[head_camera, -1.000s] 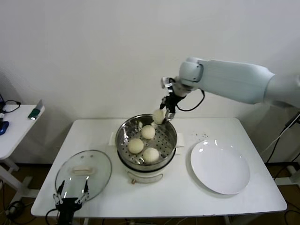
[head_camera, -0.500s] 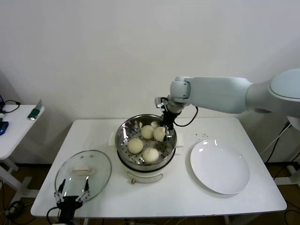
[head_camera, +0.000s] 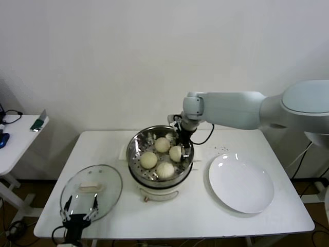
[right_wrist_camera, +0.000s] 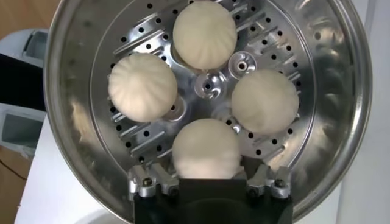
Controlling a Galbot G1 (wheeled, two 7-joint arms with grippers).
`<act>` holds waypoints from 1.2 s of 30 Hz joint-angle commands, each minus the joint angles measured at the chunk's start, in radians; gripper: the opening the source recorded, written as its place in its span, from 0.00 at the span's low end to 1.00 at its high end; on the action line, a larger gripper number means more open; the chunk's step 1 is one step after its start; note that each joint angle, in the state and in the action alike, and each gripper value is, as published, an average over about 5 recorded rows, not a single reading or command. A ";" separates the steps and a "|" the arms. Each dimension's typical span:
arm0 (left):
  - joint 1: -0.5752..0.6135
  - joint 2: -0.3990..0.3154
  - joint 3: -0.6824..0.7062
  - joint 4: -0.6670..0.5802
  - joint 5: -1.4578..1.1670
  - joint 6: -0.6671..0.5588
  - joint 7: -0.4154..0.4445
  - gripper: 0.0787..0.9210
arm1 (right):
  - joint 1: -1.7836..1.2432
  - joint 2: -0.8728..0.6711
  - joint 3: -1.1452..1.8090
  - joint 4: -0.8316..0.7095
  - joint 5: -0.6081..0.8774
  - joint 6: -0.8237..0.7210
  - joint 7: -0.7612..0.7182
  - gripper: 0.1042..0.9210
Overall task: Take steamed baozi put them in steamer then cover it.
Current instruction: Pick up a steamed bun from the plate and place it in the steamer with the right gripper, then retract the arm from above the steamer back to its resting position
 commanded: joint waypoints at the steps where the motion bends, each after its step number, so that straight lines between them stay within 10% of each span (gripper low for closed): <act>1: -0.004 0.000 0.001 -0.002 0.005 0.003 0.000 0.88 | 0.003 0.002 0.000 0.008 -0.006 -0.003 0.004 0.87; 14: -0.014 -0.002 0.006 -0.013 0.016 0.011 0.000 0.88 | 0.104 -0.169 0.114 0.062 0.011 0.041 -0.023 0.88; 36: -0.034 -0.028 -0.009 -0.027 0.123 0.036 -0.026 0.88 | -0.488 -0.805 0.710 0.412 -0.057 0.403 0.612 0.88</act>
